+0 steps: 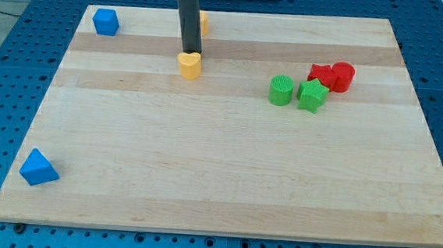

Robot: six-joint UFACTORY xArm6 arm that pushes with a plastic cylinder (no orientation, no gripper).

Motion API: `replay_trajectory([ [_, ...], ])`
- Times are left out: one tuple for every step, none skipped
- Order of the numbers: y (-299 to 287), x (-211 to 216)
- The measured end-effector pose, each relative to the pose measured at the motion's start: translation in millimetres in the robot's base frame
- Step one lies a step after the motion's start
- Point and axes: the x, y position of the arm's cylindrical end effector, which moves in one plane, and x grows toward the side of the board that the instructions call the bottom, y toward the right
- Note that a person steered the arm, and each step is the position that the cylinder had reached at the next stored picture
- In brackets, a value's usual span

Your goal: Group up the yellow heart and blue triangle at the bottom right side of the board

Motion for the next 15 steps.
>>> replay_trajectory([
  [37.4,-1.3],
  [57.9,7.9],
  [1.1,52.3],
  [-25.6,68.9],
  [-37.7,23.8],
  [-78.9,54.7],
  [-37.6,97.5],
  [38.8,136.7],
  [-29.1,121.7],
  [-26.2,146.0],
  [38.0,193.4],
  [125.3,204.8],
  [215.4,233.1],
  [218.2,240.1],
  [122.2,225.3],
])
